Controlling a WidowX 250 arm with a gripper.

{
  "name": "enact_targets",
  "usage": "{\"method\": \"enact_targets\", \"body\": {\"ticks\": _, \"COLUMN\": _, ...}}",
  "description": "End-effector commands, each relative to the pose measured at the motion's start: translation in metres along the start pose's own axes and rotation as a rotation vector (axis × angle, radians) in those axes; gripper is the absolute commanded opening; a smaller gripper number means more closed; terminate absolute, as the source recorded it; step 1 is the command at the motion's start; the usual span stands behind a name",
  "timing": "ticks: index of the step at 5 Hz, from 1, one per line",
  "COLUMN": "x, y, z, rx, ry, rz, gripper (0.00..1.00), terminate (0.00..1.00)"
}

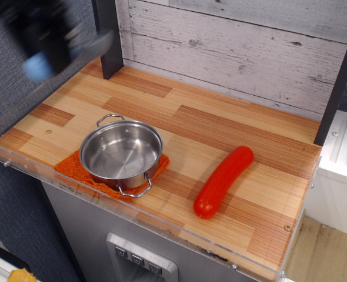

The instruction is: Place the blue measuring spoon to the left of the silver pot.

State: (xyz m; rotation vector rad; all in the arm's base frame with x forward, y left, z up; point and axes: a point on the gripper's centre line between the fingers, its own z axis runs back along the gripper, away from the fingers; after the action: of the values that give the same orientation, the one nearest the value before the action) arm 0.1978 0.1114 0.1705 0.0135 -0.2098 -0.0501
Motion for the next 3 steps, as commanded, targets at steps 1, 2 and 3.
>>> {"method": "enact_targets", "body": {"ticks": 1, "x": -0.022, "y": 0.093, "z": -0.016, "rx": 0.110, "ry": -0.013, "rz": 0.136, "gripper": 0.00, "terminate": 0.00}}
{"method": "enact_targets", "body": {"ticks": 2, "x": -0.025, "y": 0.140, "z": -0.035, "rx": 0.169, "ry": -0.008, "rz": 0.197, "gripper": 0.00, "terminate": 0.00}}
{"method": "enact_targets", "body": {"ticks": 3, "x": -0.024, "y": 0.161, "z": -0.060, "rx": 0.203, "ry": 0.012, "rz": 0.198, "gripper": 0.00, "terminate": 0.00}}
